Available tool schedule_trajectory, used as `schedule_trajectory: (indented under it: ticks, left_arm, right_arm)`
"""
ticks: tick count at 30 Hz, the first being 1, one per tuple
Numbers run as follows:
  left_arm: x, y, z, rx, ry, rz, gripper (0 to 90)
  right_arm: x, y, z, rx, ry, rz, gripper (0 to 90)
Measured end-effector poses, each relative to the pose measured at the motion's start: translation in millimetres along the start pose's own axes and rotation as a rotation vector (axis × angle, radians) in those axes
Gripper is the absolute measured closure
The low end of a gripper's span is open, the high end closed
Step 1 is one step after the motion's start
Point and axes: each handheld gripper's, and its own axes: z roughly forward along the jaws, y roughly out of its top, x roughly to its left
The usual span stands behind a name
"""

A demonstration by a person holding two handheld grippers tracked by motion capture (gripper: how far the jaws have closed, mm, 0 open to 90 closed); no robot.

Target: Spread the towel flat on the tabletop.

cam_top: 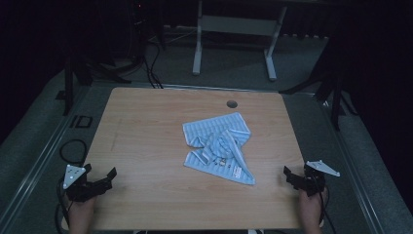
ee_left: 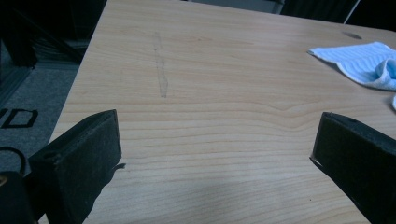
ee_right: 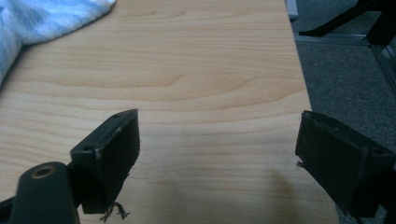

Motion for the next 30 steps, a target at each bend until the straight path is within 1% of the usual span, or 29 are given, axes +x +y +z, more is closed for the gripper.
schedule_trajectory:
  ticks: [2, 6, 8, 11, 13, 15, 17, 19, 21, 23, 25, 27, 30]
  left_arm:
    - [0.2, 0.0, 0.0, 0.0, 0.005, -0.004, 1.3]
    - [-0.9, -0.2, -0.1, 0.003, 0.01, -0.001, 1.3]
    - [-1.7, -0.6, -1.0, 0.007, 0.012, 0.006, 1.3]
    - [-3.9, -0.3, 0.6, 0.029, 0.006, 0.019, 1.3]
    - [-7.5, 0.3, 2.4, 0.048, 0.011, 0.053, 1.3]
    - [-11.3, 0.5, 4.0, 0.062, 0.004, 0.083, 1.3]
    - [-14.4, 0.3, 4.4, 0.068, 0.006, 0.103, 1.3]
    - [-17.1, 0.4, 4.3, 0.067, 0.015, 0.12, 1.2]
    - [-18.5, 0.3, 5.4, 0.075, 0.008, 0.114, 1.2]
    - [-19.3, 0.4, 7.2, 0.097, -0.004, 0.106, 1.2]
    - [-20.8, 0.4, 7.8, 0.095, -0.015, 0.1, 1.3]
    - [-23.1, 1.0, 9.3, 0.102, -0.021, 0.098, 1.2]
    - [-27.7, 2.4, 12.1, 0.114, -0.037, 0.105, 1.2]
  right_arm:
    - [1.0, 0.0, 0.2, 0.003, 0.015, -0.013, 13.6]
    - [0.9, 0.1, 0.0, 0.002, 0.023, -0.014, 13.6]
    - [0.7, 0.4, 0.7, 0.009, 0.027, -0.013, 13.6]
    - [1.0, 0.3, 0.9, 0.01, 0.037, -0.019, 13.7]
    - [2.2, 0.1, 0.3, 0.009, 0.044, -0.024, 14.2]
    - [3.9, 0.4, 1.4, 0.023, 0.049, -0.039, 14.2]
    - [5.4, 1.1, 3.8, 0.052, 0.066, -0.059, 14.2]
    - [7.0, 0.9, 3.7, 0.054, 0.065, -0.073, 14.2]
    - [7.3, 0.8, 3.6, 0.056, 0.07, -0.073, 14.1]
    - [8.0, 1.1, 3.5, 0.058, 0.084, -0.071, 13.8]
    - [10.5, 2.8, 3.4, 0.06, 0.103, -0.074, 13.6]
    - [14.6, 5.2, 2.8, 0.053, 0.122, -0.088, 13.3]
    - [20.0, 9.2, 1.4, 0.049, 0.144, -0.092, 13.0]
